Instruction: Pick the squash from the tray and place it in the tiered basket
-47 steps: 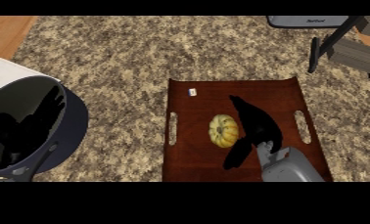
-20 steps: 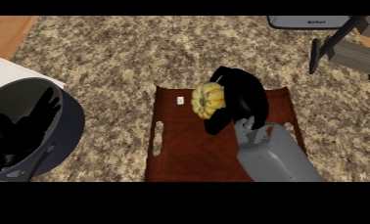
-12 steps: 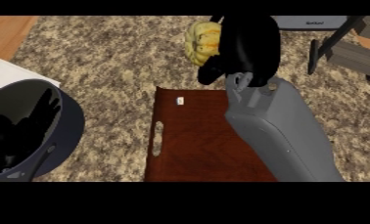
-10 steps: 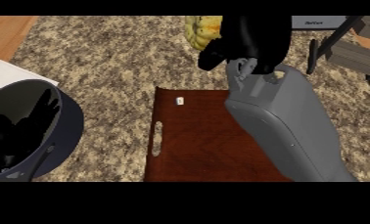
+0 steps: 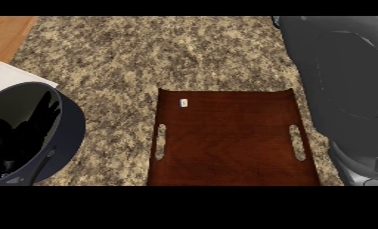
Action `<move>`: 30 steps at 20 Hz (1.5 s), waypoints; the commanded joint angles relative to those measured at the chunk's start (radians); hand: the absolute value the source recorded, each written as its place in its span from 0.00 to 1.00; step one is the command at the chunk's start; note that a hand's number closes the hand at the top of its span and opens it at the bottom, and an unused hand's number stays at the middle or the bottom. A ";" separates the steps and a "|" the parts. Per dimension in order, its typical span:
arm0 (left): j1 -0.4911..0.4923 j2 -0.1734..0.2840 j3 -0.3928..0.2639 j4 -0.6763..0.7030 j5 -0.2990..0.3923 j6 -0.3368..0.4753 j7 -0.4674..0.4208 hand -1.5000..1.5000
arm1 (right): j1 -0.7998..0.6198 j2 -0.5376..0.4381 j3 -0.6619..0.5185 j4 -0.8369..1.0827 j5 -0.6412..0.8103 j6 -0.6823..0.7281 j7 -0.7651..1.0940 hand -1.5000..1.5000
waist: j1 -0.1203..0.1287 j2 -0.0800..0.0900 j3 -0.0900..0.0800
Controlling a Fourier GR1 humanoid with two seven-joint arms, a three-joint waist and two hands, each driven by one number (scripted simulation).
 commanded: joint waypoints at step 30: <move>-0.039 -0.028 -0.019 0.065 -0.020 -0.038 0.028 0.50 | -0.220 -0.518 -0.479 0.915 -0.083 -0.462 -0.668 1.00 | 0.042 0.032 -0.008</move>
